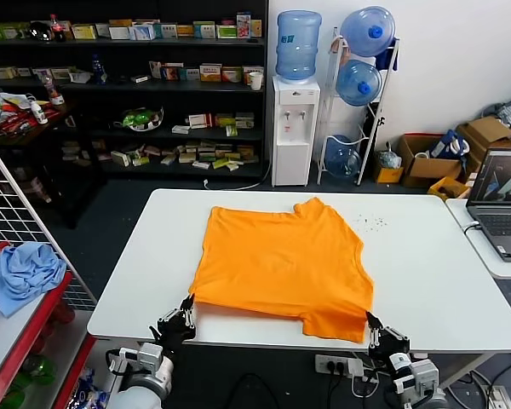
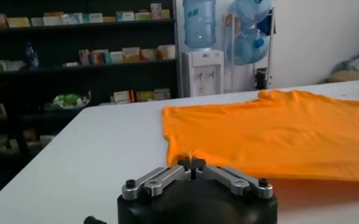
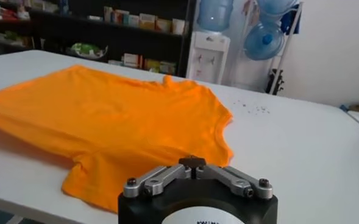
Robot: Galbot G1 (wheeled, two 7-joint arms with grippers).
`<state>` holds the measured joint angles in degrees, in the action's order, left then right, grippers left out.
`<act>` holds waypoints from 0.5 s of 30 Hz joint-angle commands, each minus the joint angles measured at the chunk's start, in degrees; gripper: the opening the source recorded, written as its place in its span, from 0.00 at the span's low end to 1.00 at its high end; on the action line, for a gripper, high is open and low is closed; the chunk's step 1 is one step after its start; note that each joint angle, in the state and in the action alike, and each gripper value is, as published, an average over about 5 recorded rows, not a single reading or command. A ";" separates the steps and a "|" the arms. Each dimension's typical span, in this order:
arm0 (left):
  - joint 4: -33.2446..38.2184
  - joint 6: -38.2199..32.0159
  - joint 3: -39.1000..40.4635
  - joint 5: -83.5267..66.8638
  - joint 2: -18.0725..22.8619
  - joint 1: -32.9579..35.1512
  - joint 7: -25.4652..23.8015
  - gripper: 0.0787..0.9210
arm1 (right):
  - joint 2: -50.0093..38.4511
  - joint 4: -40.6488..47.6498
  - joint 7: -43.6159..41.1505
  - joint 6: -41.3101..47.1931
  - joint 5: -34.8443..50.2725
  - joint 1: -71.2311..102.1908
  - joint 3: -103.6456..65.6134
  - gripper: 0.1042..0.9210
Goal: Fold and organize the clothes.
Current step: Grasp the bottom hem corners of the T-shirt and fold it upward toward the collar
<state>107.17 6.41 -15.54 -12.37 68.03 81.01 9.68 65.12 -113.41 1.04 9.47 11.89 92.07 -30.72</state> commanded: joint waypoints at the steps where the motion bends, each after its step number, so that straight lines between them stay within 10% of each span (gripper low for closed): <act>1: -3.54 -4.18 0.43 4.14 2.53 -5.39 0.03 0.02 | -0.76 4.09 0.84 -6.68 -2.01 -5.79 1.23 0.02; 15: -19.44 -4.98 2.68 4.44 4.29 -20.10 0.12 0.02 | -3.49 19.35 1.90 -4.71 5.34 -27.42 7.83 0.02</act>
<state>97.68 2.49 -14.11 -8.83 71.22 70.89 9.81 62.51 -101.51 2.61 4.86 14.90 75.69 -25.77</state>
